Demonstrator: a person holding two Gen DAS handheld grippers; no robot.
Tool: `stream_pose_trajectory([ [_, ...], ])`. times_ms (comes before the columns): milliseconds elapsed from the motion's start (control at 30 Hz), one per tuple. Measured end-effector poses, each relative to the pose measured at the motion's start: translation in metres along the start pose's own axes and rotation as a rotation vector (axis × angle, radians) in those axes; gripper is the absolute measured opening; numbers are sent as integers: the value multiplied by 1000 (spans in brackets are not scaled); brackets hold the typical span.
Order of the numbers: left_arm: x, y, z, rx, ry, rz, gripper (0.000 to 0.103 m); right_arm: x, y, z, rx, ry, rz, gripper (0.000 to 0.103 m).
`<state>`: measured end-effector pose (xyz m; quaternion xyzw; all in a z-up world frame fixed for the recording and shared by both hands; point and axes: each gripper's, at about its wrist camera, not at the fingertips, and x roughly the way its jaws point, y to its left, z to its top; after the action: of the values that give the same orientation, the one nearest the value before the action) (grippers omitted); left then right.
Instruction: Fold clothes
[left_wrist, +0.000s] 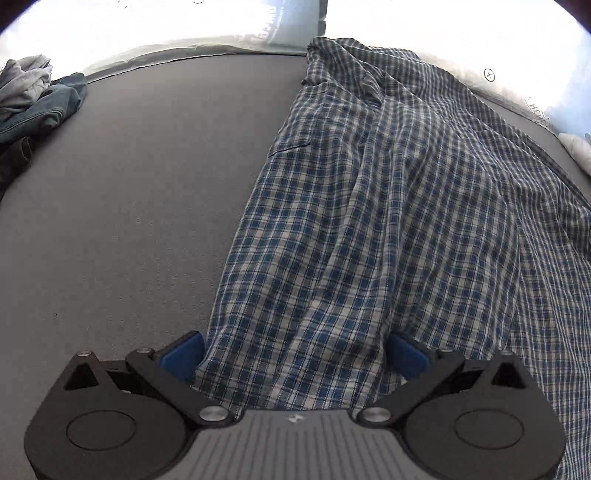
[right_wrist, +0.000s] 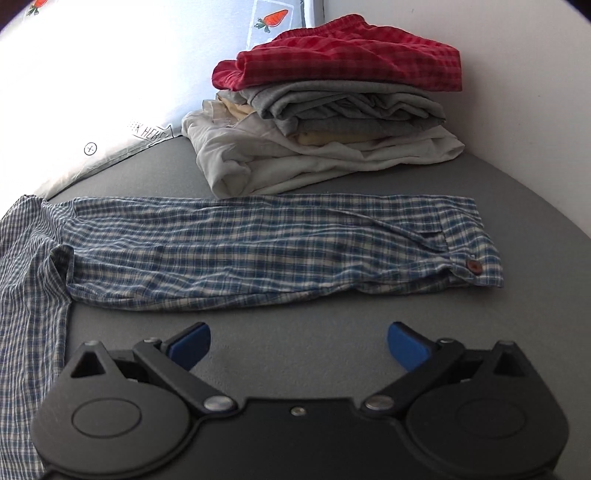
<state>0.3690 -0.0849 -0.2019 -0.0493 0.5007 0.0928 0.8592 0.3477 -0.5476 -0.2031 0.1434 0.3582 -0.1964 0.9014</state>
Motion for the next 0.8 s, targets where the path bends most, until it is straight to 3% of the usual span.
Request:
stream_pose_trajectory([
  [267, 5, -2, 7, -26, 18, 11, 103, -2, -81, 22, 372, -32, 71, 103],
  [367, 7, -2, 9, -26, 34, 10, 103, 2, -95, 32, 363, -19, -4, 102],
  [467, 8, -3, 9, -27, 37, 15, 103, 6, -93, 42, 250, -1, -127, 102],
  [633, 9, -3, 9, -24, 47, 11, 103, 19, -91, 43, 100, 56, -144, 98],
  [800, 9, -3, 8, -25, 36, 10, 103, 17, -95, 46, 188, 39, -145, 94],
])
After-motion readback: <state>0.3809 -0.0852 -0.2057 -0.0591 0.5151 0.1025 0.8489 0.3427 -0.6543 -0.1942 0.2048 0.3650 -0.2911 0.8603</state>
